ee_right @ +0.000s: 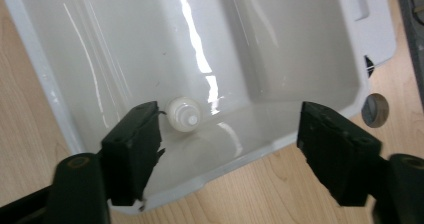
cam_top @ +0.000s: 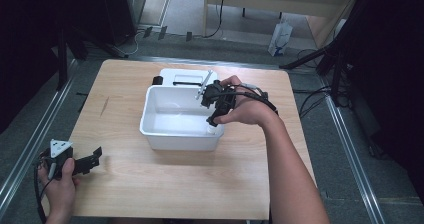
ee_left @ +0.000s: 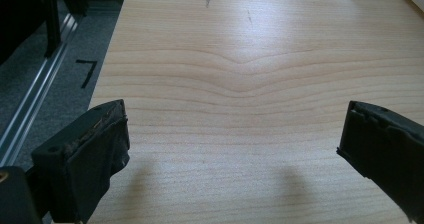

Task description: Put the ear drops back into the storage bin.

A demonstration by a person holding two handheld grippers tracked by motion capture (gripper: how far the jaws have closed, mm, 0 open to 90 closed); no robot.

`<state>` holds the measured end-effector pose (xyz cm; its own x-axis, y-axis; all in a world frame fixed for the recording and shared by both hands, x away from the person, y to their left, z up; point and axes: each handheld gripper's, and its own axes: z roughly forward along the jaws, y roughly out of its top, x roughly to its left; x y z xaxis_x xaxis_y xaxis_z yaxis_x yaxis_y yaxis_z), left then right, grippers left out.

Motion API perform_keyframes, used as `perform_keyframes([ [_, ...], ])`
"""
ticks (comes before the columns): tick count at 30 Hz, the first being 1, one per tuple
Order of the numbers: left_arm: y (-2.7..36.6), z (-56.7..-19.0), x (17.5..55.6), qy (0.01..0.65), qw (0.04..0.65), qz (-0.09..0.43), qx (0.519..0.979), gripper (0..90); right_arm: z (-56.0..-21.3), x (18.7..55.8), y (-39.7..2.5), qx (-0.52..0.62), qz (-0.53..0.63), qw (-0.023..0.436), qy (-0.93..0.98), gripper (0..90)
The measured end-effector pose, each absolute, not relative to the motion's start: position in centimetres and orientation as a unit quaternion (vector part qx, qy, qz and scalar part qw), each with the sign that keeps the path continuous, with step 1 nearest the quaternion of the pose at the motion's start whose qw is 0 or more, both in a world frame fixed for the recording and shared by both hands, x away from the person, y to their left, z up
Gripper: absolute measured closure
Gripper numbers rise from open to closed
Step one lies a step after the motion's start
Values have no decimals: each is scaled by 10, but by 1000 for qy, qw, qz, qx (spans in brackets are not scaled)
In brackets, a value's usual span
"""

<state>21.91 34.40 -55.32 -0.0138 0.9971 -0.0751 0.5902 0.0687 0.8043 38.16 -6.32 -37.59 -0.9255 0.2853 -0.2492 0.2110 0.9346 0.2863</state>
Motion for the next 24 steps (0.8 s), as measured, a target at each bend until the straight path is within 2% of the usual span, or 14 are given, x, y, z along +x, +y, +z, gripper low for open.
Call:
perform_keyframes([
  [9,344,-553,219,647,340,298,614,4,-356,370,-84,154,141,149,966,25],
  [13,344,-553,219,647,340,298,614,5,-354,367,-92,160,137,146,967,0],
  [24,344,-553,219,646,339,300,615,4,-361,355,-125,180,144,157,960,0],
])
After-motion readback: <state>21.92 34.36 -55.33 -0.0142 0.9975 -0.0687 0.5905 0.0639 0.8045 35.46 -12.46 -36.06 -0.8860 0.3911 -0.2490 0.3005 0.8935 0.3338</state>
